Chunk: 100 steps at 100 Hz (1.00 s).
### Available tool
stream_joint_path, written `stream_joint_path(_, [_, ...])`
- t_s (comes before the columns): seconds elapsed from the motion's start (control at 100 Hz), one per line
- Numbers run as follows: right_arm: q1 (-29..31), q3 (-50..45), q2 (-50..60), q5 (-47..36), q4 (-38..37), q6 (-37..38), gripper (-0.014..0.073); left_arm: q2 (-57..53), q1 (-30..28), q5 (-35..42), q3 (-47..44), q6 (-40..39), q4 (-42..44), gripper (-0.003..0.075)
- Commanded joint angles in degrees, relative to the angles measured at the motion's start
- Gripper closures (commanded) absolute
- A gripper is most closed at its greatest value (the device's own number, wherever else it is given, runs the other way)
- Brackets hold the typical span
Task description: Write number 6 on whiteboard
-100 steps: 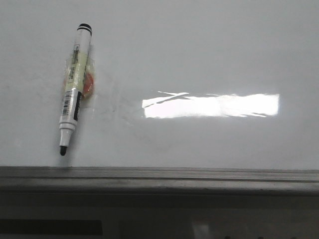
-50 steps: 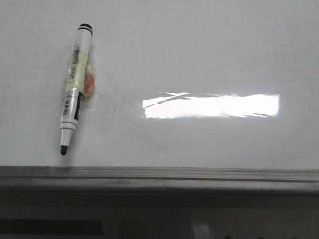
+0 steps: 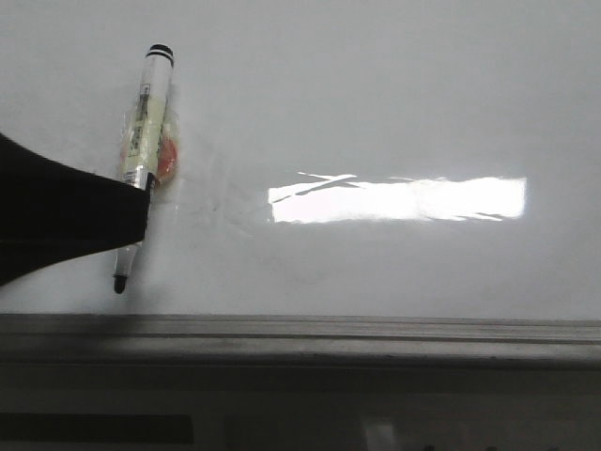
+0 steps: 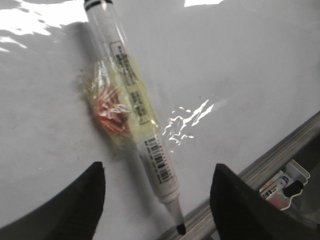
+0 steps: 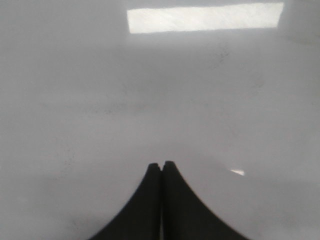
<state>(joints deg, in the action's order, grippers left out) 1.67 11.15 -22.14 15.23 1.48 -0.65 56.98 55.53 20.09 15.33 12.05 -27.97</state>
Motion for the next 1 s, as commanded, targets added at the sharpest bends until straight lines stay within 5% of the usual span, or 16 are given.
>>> stream_joint_path(0.0, [0.4, 2.2, -0.9, -4.4, 0.1, -0.4, 0.0657, 1.9, 1.3, 5.8, 2.8, -0.5, -1.1, 0.0311])
stream_joint_path(0.21, [0.3, 2.2, -0.9, -4.4, 0.1, -0.4, 0.0657, 5.3, 1.0, 9.4, 3.3, -0.5, -7.6, 0.0347])
stream_joint_path(0.5, [-8.1, 2.5, -0.9, -0.8, 0.4, -0.4, 0.0657, 6.5, 1.0, 6.6, 3.3, 0.1, -11.7, 0.0741])
stream_joint_path(0.66, [-14.5, 5.7, -1.5, 3.9, 0.5, -0.4, 0.0657, 6.5, 1.0, 5.9, 3.3, 0.1, -11.3, 0.0741])
stream_joint_path(0.99, [-28.9, 15.6, -11.7, 7.1, 1.9, -2.1, 0.0635, 6.4, 1.9, 2.3, 8.2, -0.2, 6.0, 0.0741])
